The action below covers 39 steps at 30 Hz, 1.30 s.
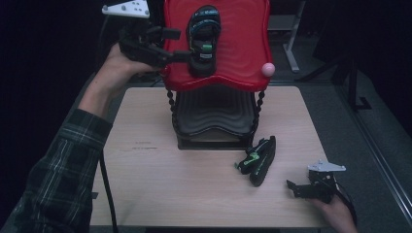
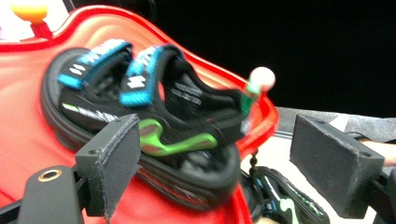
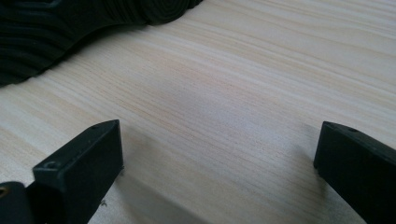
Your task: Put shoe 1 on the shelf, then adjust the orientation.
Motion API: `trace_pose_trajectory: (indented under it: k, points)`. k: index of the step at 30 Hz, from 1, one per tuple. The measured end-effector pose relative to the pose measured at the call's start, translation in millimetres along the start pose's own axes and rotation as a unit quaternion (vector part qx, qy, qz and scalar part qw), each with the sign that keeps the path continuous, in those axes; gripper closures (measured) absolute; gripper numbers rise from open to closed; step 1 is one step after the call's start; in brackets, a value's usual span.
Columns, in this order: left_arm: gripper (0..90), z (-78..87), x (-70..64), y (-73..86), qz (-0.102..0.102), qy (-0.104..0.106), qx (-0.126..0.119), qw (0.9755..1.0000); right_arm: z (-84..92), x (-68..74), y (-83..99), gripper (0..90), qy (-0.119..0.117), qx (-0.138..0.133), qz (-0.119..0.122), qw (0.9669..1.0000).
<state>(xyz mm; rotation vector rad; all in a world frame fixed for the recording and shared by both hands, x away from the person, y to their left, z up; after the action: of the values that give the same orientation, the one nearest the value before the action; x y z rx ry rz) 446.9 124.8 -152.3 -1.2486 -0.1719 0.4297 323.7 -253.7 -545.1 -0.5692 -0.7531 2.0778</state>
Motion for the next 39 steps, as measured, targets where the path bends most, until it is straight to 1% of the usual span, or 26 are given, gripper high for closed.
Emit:
trace_pose_trajectory:
  k: [1, 3, 5, 6, 7, 10, 11, 12, 13, 14, 20, 21, 22, 23, 24, 26, 27, 28, 29, 30, 31, 33, 34, 35, 36, 39]
  points:
    - [16.2, 0.0, 0.0, 0.0, 0.000, 0.000, 0.000, 1.0000, 0.0, 0.0, 0.0, 0.9, 0.000, 0.000, 0.000, 1.0000]
    - [16.3, 4.9, -5.9, 5.9, -0.003, 0.003, -0.003, 1.0000, 0.0, 0.0, 0.0, 1.0, 0.000, 0.000, 0.000, 1.0000]
    - [16.3, 10.4, -15.8, 16.3, -0.003, 0.011, -0.005, 0.9999, -0.1, 0.2, 0.0, 0.9, 0.001, 0.001, 0.001, 1.0000]
    - [16.3, 10.4, -15.8, 16.3, -0.003, 0.011, -0.005, 0.9999, -0.1, 0.2, 0.0, 0.9, 0.001, 0.001, 0.001, 1.0000]
    - [16.3, 13.1, -21.6, 26.2, -0.008, 0.011, 0.000, 0.9999, -0.1, 0.1, 0.0, 0.9, 0.001, 0.001, 0.001, 1.0000]
    - [16.3, 15.6, -25.4, 33.1, -0.006, 0.013, -0.002, 0.9999, -0.1, 0.2, 0.0, 1.0, 0.001, 0.001, 0.001, 1.0000]
    - [16.3, 18.8, -28.9, 41.8, -0.002, 0.015, -0.005, 0.9999, -0.1, 0.2, 0.0, 0.9, 0.001, 0.001, 0.001, 1.0000]
    - [16.3, 18.8, -28.9, 41.8, -0.002, 0.015, -0.005, 0.9999, -0.1, 0.2, 0.0, 0.9, 0.001, 0.001, 0.001, 1.0000]
    - [16.3, 21.8, -31.7, 52.2, 0.002, 0.017, -0.006, 0.9998, -0.1, 0.2, 0.0, 0.9, 0.001, 0.001, 0.001, 1.0000]
    - [16.3, 21.8, -31.7, 52.2, 0.002, 0.017, -0.006, 0.9998, -0.1, 0.2, 0.0, 0.9, 0.001, 0.001, 0.001, 1.0000]
    - [16.3, 30.1, -41.6, 89.9, 0.013, 0.020, -0.005, 0.9997, -0.2, 0.2, -0.1, 0.9, 0.002, 0.000, 0.001, 1.0000]
    - [16.3, 32.4, -43.8, 101.1, 0.018, 0.021, -0.006, 0.9996, -0.2, 0.2, -0.1, 0.9, 0.002, 0.000, 0.001, 1.0000]
    - [16.3, 32.4, -43.8, 101.1, 0.018, 0.021, -0.006, 0.9996, -0.2, 0.2, -0.1, 0.9, 0.002, 0.000, 0.001, 1.0000]
    - [16.3, 34.7, -46.0, 114.3, 0.024, 0.023, -0.006, 0.9994, -0.2, 0.1, 0.0, 0.9, 0.002, 0.000, 0.002, 1.0000]
    - [16.3, 34.7, -46.0, 114.3, 0.024, 0.023, -0.006, 0.9994, -0.2, 0.1, 0.0, 0.9, 0.002, 0.000, 0.002, 1.0000]
    - [16.3, 37.6, -47.3, 131.6, 0.031, 0.020, -0.003, 0.9993, -0.3, -0.3, 0.0, 0.9, 0.003, 0.000, 0.002, 1.0000]
    - [16.3, 39.2, -47.9, 142.4, 0.034, 0.017, 0.000, 0.9993, -0.2, -0.6, 0.1, 1.0, 0.003, 0.001, 0.000, 1.0000]
    - [16.3, 39.2, -47.9, 142.4, 0.034, 0.017, 0.000, 0.9993, -0.2, -0.6, 0.1, 1.0, 0.003, 0.001, 0.000, 1.0000]
    - [16.3, 41.2, -49.2, 158.5, 0.040, 0.015, 0.004, 0.9991, -0.3, -0.8, 0.1, 0.9, 0.003, 0.001, 0.000, 1.0000]
    - [16.3, 41.7, -49.8, 165.9, 0.042, 0.012, 0.005, 0.9990, -0.5, -0.9, -0.2, 0.9, 0.003, 0.001, 0.000, 1.0000]
    - [16.3, 41.7, -49.8, 165.9, 0.042, 0.012, 0.005, 0.9990, -0.5, -0.9, -0.2, 0.9, 0.003, 0.001, 0.000, 1.0000]
    - [16.3, 41.9, -51.3, 180.6, 0.044, 0.009, 0.010, 0.9989, -1.0, -1.6, -0.5, 0.9, 0.006, 0.001, -0.001, 1.0000]
    - [16.3, 41.2, -53.0, 195.4, 0.046, 0.007, 0.015, 0.9988, -0.9, -1.5, -0.5, 1.0, 0.005, 0.003, -0.001, 1.0000]
    - [16.3, 41.2, -53.0, 195.4, 0.046, 0.007, 0.015, 0.9988, -0.9, -1.5, -0.5, 1.0, 0.005, 0.003, -0.001, 1.0000]
    - [16.3, 40.4, -54.7, 208.3, 0.050, 0.008, 0.021, 0.9985, -0.7, -1.4, -0.7, 1.0, 0.002, 0.008, 0.000, 1.0000]
    - [16.2, 38.6, -56.4, 229.5, 0.054, 0.004, 0.032, 0.9980, 1.4, -0.4, -0.4, 2.5, -0.006, 0.023, 0.002, 0.9997]
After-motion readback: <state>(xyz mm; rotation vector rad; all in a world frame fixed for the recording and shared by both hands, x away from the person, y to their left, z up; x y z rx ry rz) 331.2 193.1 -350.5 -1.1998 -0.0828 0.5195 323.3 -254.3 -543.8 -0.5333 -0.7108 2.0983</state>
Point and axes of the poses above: each handheld gripper's, and its own axes: z roughly backward along the jaws, y roughly out of its underside, x roughly to its left, the point moved 9 cm from there along -z, roughly forward along the jaws, and after that the axes turned 13 degrees about z, right-handed, at the moved point
